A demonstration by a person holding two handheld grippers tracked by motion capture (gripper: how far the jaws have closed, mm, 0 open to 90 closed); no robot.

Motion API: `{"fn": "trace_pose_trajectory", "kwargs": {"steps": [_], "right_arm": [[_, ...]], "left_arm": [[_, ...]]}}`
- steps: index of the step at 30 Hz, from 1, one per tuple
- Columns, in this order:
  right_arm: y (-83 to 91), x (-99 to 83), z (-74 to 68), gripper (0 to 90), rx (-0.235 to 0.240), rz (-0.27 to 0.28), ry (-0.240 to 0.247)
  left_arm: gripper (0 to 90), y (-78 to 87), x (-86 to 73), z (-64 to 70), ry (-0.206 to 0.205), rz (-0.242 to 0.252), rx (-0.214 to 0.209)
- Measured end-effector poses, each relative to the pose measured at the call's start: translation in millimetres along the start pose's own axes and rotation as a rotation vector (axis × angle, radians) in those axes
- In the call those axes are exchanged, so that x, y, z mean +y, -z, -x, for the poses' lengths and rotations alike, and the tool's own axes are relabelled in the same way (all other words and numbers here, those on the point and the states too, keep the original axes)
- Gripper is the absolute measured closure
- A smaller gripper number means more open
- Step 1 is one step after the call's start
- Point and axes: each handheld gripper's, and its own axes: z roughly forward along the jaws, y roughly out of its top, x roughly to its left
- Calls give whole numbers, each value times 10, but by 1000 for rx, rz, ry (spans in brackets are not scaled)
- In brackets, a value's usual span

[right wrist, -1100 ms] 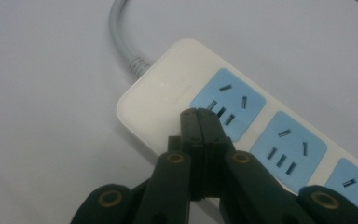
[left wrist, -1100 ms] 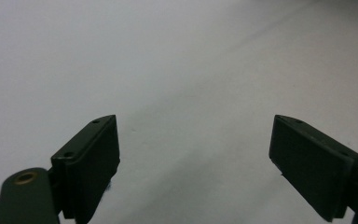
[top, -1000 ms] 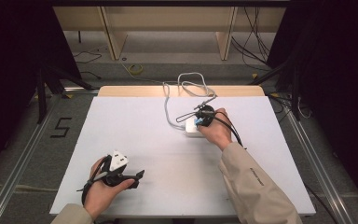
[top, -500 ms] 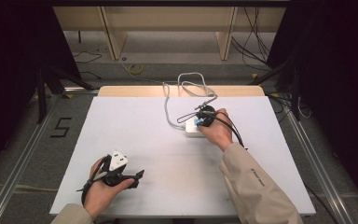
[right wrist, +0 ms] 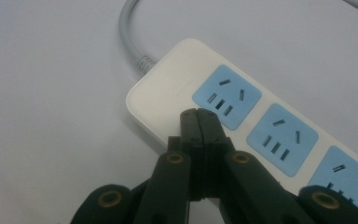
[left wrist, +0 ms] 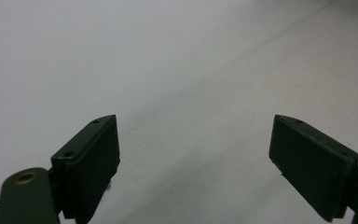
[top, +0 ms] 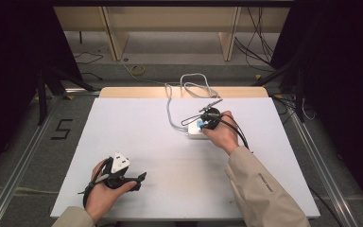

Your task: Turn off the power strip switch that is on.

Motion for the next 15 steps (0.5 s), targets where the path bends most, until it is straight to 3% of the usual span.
{"fn": "trace_pose_trajectory", "kwargs": {"steps": [15], "right_arm": [[89,-83,-10,900,7,8,11]], "left_arm": [[156,0,0,-1,1,-1,0]]}}
